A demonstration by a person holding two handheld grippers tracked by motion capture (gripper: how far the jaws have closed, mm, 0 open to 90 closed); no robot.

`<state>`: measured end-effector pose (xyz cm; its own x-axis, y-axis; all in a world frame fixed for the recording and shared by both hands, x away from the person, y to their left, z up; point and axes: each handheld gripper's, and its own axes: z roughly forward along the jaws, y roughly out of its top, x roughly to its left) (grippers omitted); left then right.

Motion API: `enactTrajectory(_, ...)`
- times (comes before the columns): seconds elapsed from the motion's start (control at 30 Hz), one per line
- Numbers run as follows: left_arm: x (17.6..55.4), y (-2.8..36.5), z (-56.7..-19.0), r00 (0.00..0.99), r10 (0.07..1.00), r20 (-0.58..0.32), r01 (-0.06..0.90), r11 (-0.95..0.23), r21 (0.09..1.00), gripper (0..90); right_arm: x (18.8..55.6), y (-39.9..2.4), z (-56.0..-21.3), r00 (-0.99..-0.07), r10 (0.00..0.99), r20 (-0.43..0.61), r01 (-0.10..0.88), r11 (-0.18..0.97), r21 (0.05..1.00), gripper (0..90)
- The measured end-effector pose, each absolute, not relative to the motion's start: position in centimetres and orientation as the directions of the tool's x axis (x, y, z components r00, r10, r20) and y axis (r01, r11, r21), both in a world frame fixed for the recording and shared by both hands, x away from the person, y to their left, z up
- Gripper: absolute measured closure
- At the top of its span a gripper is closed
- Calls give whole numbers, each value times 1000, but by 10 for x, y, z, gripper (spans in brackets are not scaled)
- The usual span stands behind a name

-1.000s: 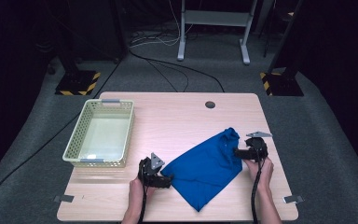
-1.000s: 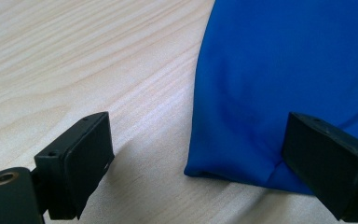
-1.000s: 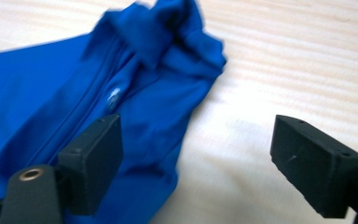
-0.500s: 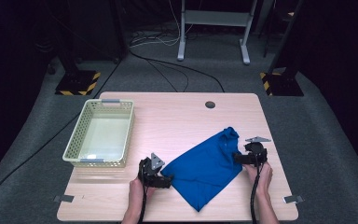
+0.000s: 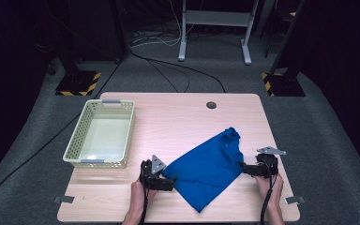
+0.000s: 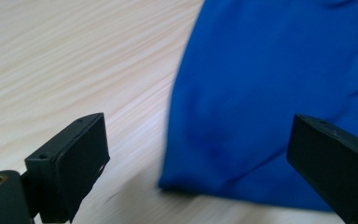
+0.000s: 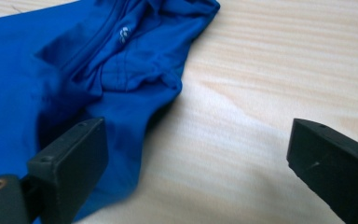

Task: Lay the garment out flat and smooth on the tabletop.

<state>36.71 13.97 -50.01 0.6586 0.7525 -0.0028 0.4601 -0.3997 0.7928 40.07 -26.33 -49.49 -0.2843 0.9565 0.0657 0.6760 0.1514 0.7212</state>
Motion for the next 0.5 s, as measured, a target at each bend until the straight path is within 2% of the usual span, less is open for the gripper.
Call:
enactTrajectory(0.13,369,116,-493,695,719,23,427,-439,791,33,396,-268,-502,-281,955,91,679,130,723,18)
enactTrajectory(0.23,376,105,-497,706,708,29,444,-475,760,29,395,-268,-508,-284,953,103,685,126,718,7)
enactTrajectory(0.4,380,99,-507,710,703,40,480,-524,704,21,395,-262,-510,-292,956,38,688,182,703,0)
enactTrajectory(0.5,376,104,-510,707,706,28,479,-508,716,25,395,-258,-511,-306,952,14,683,209,700,0)
